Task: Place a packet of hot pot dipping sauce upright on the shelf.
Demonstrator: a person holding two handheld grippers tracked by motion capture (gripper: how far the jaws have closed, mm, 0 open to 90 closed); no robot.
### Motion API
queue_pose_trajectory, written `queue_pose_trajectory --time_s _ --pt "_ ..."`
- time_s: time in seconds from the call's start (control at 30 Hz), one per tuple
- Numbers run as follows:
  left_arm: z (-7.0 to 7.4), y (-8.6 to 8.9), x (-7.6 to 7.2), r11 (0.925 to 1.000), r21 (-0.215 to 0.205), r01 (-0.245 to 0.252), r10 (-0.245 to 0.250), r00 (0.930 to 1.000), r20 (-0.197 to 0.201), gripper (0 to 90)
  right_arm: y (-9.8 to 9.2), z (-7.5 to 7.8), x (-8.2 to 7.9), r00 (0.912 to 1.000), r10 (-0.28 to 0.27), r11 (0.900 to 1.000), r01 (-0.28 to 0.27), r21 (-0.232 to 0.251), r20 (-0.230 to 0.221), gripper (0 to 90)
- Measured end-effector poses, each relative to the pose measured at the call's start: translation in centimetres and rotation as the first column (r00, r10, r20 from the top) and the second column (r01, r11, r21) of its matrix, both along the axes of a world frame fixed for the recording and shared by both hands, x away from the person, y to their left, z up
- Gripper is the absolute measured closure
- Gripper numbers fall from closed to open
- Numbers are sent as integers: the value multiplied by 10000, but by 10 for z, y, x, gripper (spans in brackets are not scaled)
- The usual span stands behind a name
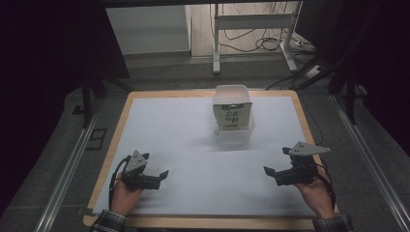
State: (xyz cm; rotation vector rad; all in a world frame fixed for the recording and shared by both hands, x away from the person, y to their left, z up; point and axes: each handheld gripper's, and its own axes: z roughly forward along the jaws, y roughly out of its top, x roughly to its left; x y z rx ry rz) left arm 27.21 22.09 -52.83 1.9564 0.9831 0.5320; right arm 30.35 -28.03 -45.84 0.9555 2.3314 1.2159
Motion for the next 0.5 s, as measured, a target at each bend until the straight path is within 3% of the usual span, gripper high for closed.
queue_pose_trajectory --time_s 0.5 --pt "-1 0 0 9999 137 -29 29 10000 -28 9 -14 -18 -5 9993 -337 9992 340 202 -148 0"
